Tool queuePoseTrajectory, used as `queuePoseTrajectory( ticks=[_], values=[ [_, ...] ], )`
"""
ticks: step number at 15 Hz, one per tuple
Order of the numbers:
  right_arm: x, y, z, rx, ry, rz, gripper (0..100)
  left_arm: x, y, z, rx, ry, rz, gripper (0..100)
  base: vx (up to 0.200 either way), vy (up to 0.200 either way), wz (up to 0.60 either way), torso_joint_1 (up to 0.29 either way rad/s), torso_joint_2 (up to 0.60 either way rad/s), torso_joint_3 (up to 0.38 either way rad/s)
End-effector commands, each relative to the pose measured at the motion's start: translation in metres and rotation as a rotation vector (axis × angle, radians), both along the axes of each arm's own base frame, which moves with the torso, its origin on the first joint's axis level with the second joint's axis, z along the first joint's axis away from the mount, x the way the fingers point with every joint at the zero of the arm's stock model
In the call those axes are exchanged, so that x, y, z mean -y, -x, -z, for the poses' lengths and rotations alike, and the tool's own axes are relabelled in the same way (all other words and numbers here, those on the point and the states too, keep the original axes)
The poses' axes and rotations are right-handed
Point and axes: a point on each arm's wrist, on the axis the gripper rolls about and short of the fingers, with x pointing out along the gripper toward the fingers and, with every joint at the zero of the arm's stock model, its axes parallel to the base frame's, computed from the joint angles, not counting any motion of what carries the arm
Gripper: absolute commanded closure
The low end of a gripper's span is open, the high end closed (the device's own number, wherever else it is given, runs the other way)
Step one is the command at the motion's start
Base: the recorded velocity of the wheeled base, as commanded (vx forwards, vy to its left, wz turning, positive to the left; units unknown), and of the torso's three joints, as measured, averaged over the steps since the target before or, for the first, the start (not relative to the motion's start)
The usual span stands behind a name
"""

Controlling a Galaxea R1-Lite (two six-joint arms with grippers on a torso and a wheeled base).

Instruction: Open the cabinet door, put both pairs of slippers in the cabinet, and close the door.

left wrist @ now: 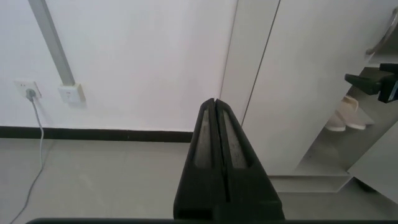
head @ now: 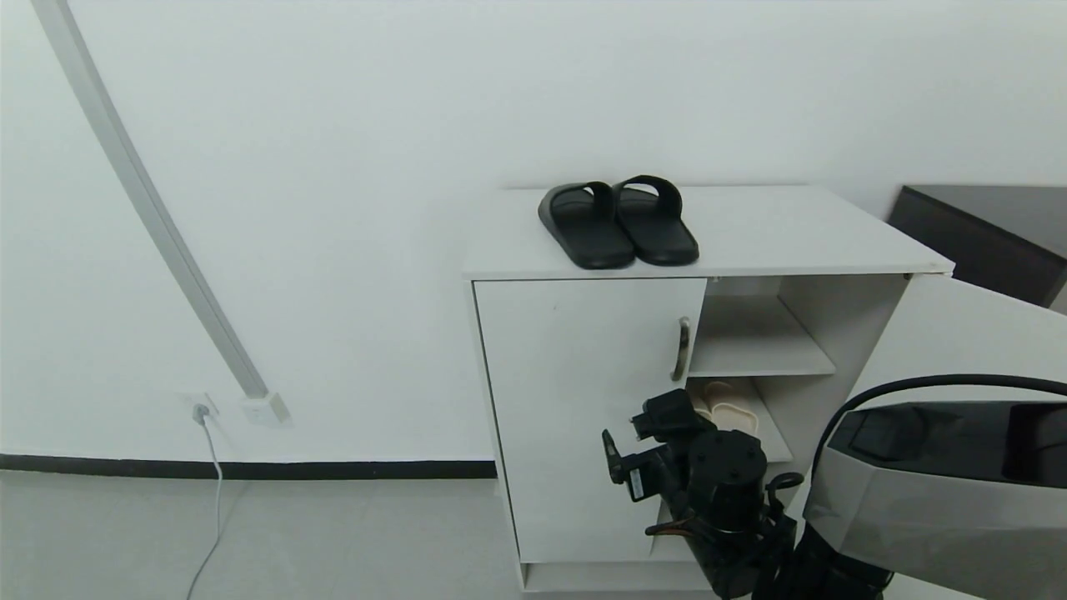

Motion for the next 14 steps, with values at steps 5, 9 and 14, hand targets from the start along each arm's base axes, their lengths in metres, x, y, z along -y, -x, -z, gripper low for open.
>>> queuePoseTrajectory(
  ticks=[5,9,14],
  values=[
    [-0.0002,-0.0003,0.0029,-0.005,0.006,0.0,0,0.0,0.0,-0.0001,-0.001,0.0,-0.001,100,0.0,0.0,0.0,0.197,-0.51,-0.313],
    [-0.0004,-0.0005,0.0025,-0.003,0.003,0.0,0,0.0,0.0,-0.0001,-0.001,0.0,-0.001,100,0.0,0.0,0.0,0.226,-0.54,-0.314],
    [-0.0004,-0.0005,0.0026,-0.004,0.005,0.0,0,0.0,0.0,-0.0001,-0.001,0.0,-0.001,100,0.0,0.0,0.0,0.258,-0.58,-0.33]
  ],
)
